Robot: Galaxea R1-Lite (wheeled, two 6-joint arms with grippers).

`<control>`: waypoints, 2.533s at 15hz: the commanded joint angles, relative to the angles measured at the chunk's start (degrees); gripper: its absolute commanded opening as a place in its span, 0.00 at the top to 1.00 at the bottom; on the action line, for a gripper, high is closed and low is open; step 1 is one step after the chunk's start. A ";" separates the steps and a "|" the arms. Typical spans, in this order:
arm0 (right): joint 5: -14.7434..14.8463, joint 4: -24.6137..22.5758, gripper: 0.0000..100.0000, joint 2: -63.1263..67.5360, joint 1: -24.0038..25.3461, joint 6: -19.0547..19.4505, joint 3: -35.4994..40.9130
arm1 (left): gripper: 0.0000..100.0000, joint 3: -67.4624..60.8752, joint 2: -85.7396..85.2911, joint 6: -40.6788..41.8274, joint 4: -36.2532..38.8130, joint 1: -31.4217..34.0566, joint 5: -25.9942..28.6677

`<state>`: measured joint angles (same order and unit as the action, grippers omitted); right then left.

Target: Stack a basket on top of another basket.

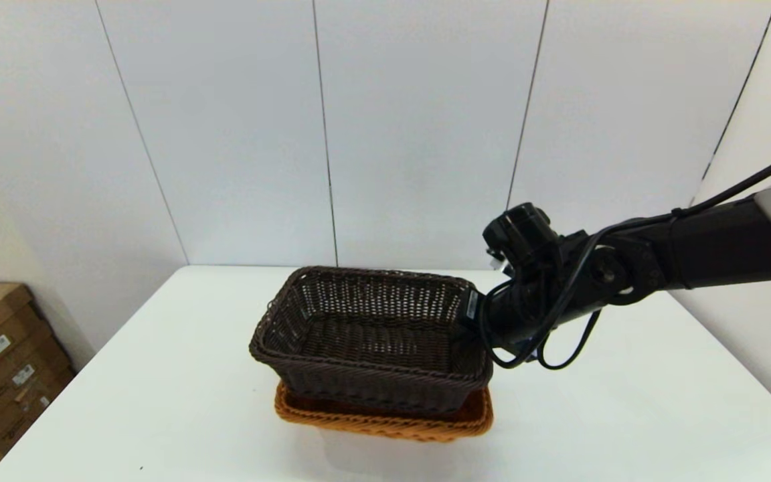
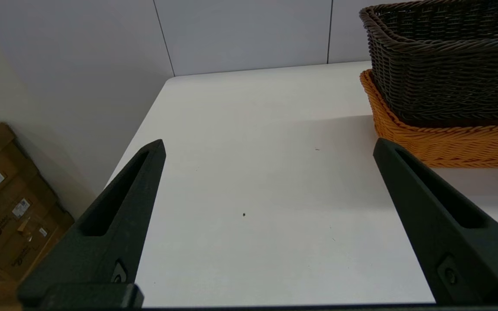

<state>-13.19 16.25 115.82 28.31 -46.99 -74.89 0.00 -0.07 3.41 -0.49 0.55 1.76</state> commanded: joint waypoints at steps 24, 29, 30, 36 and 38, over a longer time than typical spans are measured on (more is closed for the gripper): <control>-0.34 0.01 0.00 0.19 -1.68 1.47 0.53 | 0.00 -0.09 -0.01 0.01 -0.04 0.07 0.00; 0.36 0.01 0.00 -2.53 -1.76 2.87 -0.17 | 0.00 -0.09 -0.01 0.01 -0.04 0.07 0.00; 0.45 0.10 0.00 -4.73 -1.94 4.10 -0.52 | 0.00 -0.09 -0.01 0.01 -0.04 0.07 0.00; 9.94 5.55 0.00 -23.27 -2.64 18.17 1.23 | 0.00 -0.09 -0.01 0.01 -0.04 0.07 0.00; 13.45 5.63 0.00 -30.92 -4.84 24.14 6.42 | 0.00 -0.09 -0.01 0.01 0.05 0.07 0.00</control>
<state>-4.46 20.83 96.61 25.69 -30.29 -73.78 0.00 -0.07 3.41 -0.51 0.57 1.76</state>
